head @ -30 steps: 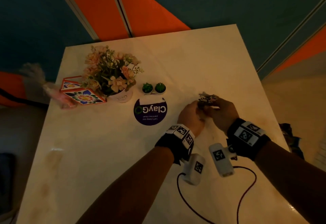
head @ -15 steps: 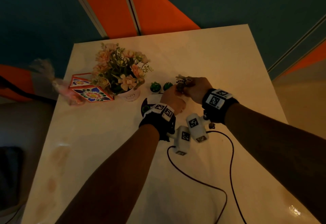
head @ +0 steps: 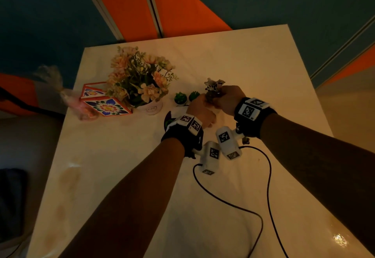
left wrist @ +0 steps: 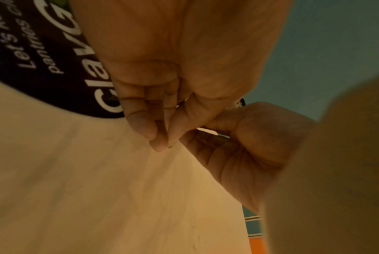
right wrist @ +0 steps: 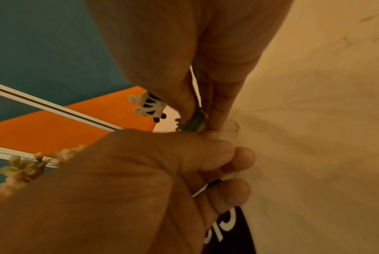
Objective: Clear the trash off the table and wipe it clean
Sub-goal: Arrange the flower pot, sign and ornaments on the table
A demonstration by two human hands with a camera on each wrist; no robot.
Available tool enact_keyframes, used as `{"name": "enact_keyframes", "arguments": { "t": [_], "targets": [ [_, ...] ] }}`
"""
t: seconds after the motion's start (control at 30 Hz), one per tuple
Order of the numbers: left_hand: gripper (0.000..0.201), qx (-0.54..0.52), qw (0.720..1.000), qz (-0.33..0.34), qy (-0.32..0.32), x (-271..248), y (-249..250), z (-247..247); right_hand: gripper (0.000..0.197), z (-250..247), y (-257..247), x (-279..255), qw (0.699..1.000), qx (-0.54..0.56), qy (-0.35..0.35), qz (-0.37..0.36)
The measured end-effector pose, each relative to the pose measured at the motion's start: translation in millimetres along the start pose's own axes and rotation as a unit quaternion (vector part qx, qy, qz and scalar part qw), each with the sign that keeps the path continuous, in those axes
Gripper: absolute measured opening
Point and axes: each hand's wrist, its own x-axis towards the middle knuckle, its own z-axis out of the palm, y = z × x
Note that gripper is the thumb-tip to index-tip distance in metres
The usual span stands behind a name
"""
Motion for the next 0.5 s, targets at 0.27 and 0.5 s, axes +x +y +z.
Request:
{"name": "enact_keyframes", "arguments": {
  "t": [0.27,0.5],
  "targets": [
    [0.03,-0.058,0.998,-0.037,-0.014,-8.2,3.8,-2.3,0.032,1.5,3.3,0.8,1.0,0.016,0.0,0.016],
    [0.055,-0.061,0.998,0.013,0.03,-35.9,-5.8,-10.6,0.048,-16.5,24.2,-37.1,0.986,0.162,-0.002,0.03]
  ]
}}
